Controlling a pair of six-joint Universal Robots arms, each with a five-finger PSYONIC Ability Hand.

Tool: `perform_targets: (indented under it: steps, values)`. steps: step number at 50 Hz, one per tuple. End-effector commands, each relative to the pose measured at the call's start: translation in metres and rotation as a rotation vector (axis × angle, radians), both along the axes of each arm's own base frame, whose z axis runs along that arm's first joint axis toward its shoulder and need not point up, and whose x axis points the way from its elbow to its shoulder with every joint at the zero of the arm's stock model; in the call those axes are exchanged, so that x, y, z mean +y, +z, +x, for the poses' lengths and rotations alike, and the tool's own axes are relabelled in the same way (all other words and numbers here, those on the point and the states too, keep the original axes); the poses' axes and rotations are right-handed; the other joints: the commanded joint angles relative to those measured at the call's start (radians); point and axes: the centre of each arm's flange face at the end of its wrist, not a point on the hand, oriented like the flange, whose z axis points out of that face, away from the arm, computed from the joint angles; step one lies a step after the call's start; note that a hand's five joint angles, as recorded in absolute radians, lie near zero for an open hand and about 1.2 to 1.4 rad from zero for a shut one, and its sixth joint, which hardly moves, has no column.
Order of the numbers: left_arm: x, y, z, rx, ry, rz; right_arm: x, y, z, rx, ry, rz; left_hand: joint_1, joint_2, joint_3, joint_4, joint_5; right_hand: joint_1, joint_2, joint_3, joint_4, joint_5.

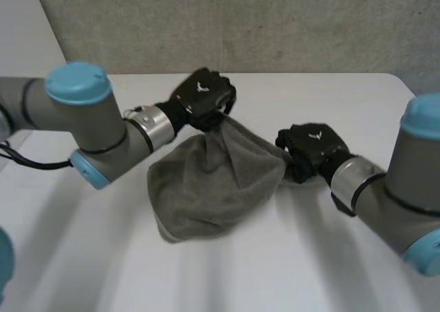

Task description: Fold the towel.

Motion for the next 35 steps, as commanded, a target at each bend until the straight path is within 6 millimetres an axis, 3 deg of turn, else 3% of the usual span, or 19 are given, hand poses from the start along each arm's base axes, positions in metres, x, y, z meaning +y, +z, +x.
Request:
perform_targets:
  steps: [1, 3, 5, 6, 8, 9, 11, 13, 19, 22, 25, 27, 29, 30, 31, 32, 33, 34, 35]
  values:
    - [-0.018, 0.037, 0.009, 0.060, 0.125, -0.121, -0.019, 0.041, 0.014, 0.067, 0.089, -0.158, 0.135, 0.065, 0.060, 0.042, 0.128, 0.132, 0.135, 0.082, 0.067, 0.097]
    - [-0.031, 0.053, 0.011, 0.102, 0.181, -0.199, -0.046, 0.063, 0.032, 0.052, 0.092, -0.297, 0.135, 0.065, 0.060, 0.042, 0.128, 0.132, 0.135, 0.082, 0.067, 0.097]
    - [-0.053, 0.087, 0.014, 0.209, 0.303, -0.342, -0.057, 0.078, 0.044, 0.043, 0.089, -0.384, 0.135, 0.065, 0.060, 0.042, 0.128, 0.132, 0.135, 0.082, 0.067, 0.097]
    - [-0.053, 0.087, 0.014, 0.210, 0.304, -0.343, -0.057, 0.078, 0.045, 0.043, 0.089, -0.385, 0.135, 0.065, 0.060, 0.042, 0.128, 0.132, 0.135, 0.082, 0.067, 0.097]
    - [-0.060, 0.109, 0.016, 0.277, 0.354, -0.408, -0.065, 0.122, 0.072, -0.011, 0.075, -0.584, 0.135, 0.065, 0.060, 0.042, 0.128, 0.132, 0.135, 0.082, 0.067, 0.097]
    - [-0.064, 0.132, 0.019, 0.343, 0.395, -0.472, -0.065, 0.122, 0.073, -0.011, 0.074, -0.585, 0.135, 0.065, 0.060, 0.042, 0.128, 0.132, 0.135, 0.082, 0.067, 0.097]
    - [-0.063, 0.153, 0.022, 0.401, 0.420, -0.524, -0.061, 0.171, 0.088, -0.111, 0.032, -0.761, 0.135, 0.065, 0.060, 0.042, 0.128, 0.132, 0.135, 0.082, 0.067, 0.097]
    - [-0.056, 0.190, 0.027, 0.498, 0.432, -0.605, -0.057, 0.192, 0.091, -0.170, 0.006, -0.832, 0.135, 0.065, 0.060, 0.042, 0.128, 0.132, 0.135, 0.082, 0.067, 0.097]
    - [-0.034, 0.232, 0.039, 0.594, 0.419, -0.674, -0.027, 0.252, 0.088, -0.332, -0.081, -1.012, 0.135, 0.065, 0.060, 0.042, 0.128, 0.132, 0.135, 0.082, 0.067, 0.097]
    - [-0.033, 0.224, 0.046, 0.571, 0.433, -0.649, -0.024, 0.252, 0.086, -0.326, -0.084, -1.007, 0.135, 0.065, 0.060, 0.042, 0.128, 0.132, 0.135, 0.082, 0.067, 0.097]
    - [-0.038, 0.198, 0.060, 0.497, 0.465, -0.583, -0.025, 0.228, 0.085, -0.233, -0.060, -0.931, 0.135, 0.065, 0.060, 0.042, 0.128, 0.132, 0.135, 0.082, 0.067, 0.097]
    - [-0.040, 0.180, 0.068, 0.449, 0.478, -0.537, -0.024, 0.194, 0.085, -0.083, -0.009, -0.831, 0.135, 0.065, 0.060, 0.042, 0.128, 0.132, 0.135, 0.082, 0.067, 0.097]
    - [-0.033, 0.132, 0.076, 0.338, 0.464, -0.420, -0.023, 0.172, 0.084, 0.009, 0.031, -0.766, 0.135, 0.065, 0.060, 0.042, 0.128, 0.132, 0.135, 0.082, 0.067, 0.097]
    - [-0.033, 0.132, 0.076, 0.337, 0.464, -0.419, -0.023, 0.172, 0.084, 0.010, 0.032, -0.765, 0.135, 0.065, 0.060, 0.042, 0.128, 0.132, 0.135, 0.082, 0.067, 0.097]
    - [-0.024, 0.107, 0.079, 0.280, 0.442, -0.360, -0.021, 0.145, 0.081, 0.105, 0.076, -0.687, 0.135, 0.065, 0.060, 0.042, 0.128, 0.132, 0.135, 0.082, 0.067, 0.097]
    - [-0.024, 0.107, 0.079, 0.279, 0.442, -0.360, -0.016, 0.121, 0.078, 0.191, 0.127, -0.620, 0.135, 0.065, 0.060, 0.042, 0.128, 0.132, 0.135, 0.082, 0.067, 0.097]
    - [-0.013, 0.080, 0.081, 0.226, 0.419, -0.291, -0.016, 0.121, 0.078, 0.191, 0.128, -0.619, 0.135, 0.065, 0.060, 0.042, 0.128, 0.132, 0.135, 0.082, 0.067, 0.097]
    - [-0.004, 0.056, 0.086, 0.179, 0.410, -0.225, -0.011, 0.096, 0.074, 0.257, 0.175, -0.548, 0.135, 0.065, 0.060, 0.042, 0.128, 0.132, 0.135, 0.082, 0.067, 0.097]
    - [-0.004, 0.056, 0.086, 0.179, 0.410, -0.225, -0.004, 0.073, 0.071, 0.299, 0.221, -0.491, 0.135, 0.065, 0.060, 0.042, 0.128, 0.132, 0.135, 0.082, 0.067, 0.097]
